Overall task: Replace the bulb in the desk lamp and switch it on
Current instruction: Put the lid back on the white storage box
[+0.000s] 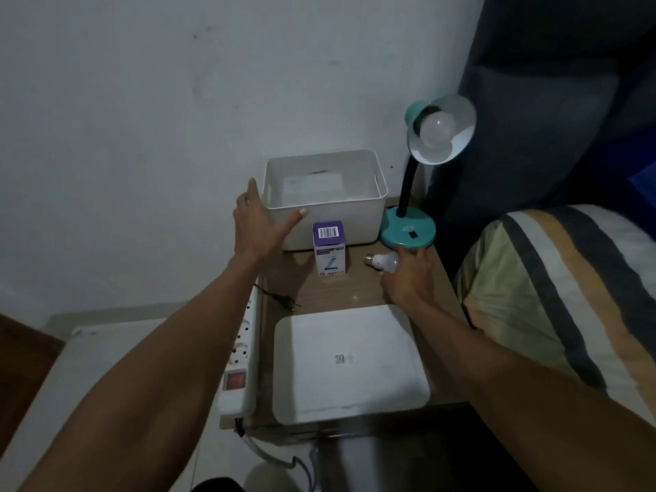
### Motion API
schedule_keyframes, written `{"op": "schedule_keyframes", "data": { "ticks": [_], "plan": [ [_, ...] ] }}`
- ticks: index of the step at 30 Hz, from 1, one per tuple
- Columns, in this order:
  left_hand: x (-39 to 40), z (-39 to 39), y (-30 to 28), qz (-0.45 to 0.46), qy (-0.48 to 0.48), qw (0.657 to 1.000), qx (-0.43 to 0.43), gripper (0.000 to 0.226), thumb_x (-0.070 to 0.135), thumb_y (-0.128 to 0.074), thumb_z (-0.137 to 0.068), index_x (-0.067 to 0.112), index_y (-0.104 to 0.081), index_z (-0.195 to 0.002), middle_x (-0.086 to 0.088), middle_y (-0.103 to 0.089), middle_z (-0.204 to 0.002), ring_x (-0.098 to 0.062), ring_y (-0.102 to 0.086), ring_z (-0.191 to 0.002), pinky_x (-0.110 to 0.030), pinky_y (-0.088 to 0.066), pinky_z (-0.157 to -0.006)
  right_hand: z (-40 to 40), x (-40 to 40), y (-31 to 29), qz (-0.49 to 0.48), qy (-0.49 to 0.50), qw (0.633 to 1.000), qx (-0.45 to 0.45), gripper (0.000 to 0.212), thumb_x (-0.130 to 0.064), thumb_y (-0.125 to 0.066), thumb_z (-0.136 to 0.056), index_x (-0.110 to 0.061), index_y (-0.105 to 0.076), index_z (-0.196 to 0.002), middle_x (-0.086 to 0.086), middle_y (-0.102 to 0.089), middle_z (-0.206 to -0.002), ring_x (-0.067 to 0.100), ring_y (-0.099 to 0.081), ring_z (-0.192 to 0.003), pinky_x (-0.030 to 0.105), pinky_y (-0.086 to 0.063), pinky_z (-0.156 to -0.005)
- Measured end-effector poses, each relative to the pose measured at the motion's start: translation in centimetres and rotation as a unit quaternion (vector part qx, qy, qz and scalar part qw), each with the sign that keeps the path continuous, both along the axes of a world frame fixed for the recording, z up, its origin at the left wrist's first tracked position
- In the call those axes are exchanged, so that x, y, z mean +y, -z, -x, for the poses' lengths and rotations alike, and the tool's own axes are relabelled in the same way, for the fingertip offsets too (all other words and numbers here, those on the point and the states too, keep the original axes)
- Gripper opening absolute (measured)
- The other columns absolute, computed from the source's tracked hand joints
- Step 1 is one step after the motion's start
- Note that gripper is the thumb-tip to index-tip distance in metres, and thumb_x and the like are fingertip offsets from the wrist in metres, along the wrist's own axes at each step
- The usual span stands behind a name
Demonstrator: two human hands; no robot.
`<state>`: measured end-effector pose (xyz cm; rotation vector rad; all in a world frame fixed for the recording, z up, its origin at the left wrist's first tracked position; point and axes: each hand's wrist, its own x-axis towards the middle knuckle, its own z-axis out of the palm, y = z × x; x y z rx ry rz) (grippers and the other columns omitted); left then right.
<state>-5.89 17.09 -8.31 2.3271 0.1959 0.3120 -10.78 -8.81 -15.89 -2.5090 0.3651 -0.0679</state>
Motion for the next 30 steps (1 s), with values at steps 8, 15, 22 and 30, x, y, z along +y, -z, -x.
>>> {"op": "schedule_keyframes", "data": {
  "ticks": [8, 15, 22, 30],
  "plan": [
    [0.3, -5.1, 1.5, 0.097, 0.032, 0.993, 0.054, 0.127, 0.079, -0.078, -0.071, 0.018, -0.020, -0.166, -0.009, -0.044, -0.163, -0.032, -0.047, -0.146, -0.049, -0.047, -0.115, -0.9, -1.1, 1.4, -0.052, 0.014, 0.998, -0.039, 0.059, -0.018, -0.075, -0.088, -0.022, -0.054, -0.142, 0.015, -0.053, -0.131, 0.031, -0.054, -0.121, 0.034, -0.045, -0.098],
    [0.4, -5.1, 2.3, 0.094, 0.038, 0.994, 0.030, 0.118, 0.071, -0.081, -0.075, 0.022, -0.023, -0.165, -0.008, -0.051, -0.157, -0.030, -0.053, -0.138, -0.044, -0.052, -0.106, -2.0, 0.4, -2.7, -0.211, -0.047, 0.948, -0.234, 0.053, -0.026, -0.075, -0.089, -0.019, -0.057, -0.139, 0.008, -0.054, -0.132, 0.017, -0.057, -0.114, 0.022, -0.058, -0.086],
    [1.1, -5.4, 1.9, 0.059, 0.053, 0.997, -0.008, 0.108, 0.071, -0.086, -0.067, 0.023, -0.041, -0.153, -0.005, -0.059, -0.147, -0.026, -0.059, -0.129, -0.040, -0.056, -0.100, -8.1, 4.5, -9.0, -0.176, -0.098, 0.944, -0.263, 0.052, -0.030, -0.075, -0.086, -0.021, -0.059, -0.135, 0.006, -0.061, -0.126, 0.016, -0.063, -0.106, 0.032, -0.060, -0.086],
    [1.7, -6.5, 2.2, 0.015, 0.079, 0.996, -0.032, 0.108, 0.073, -0.086, -0.066, 0.029, -0.040, -0.153, -0.002, -0.066, -0.139, -0.016, -0.063, -0.111, -0.027, -0.053, -0.087, -11.6, 6.6, -9.3, -0.100, -0.118, 0.980, -0.123, 0.051, -0.019, -0.080, -0.083, -0.024, -0.066, -0.132, 0.004, -0.065, -0.131, 0.019, -0.062, -0.112, 0.022, -0.045, -0.082]
  ]
}}
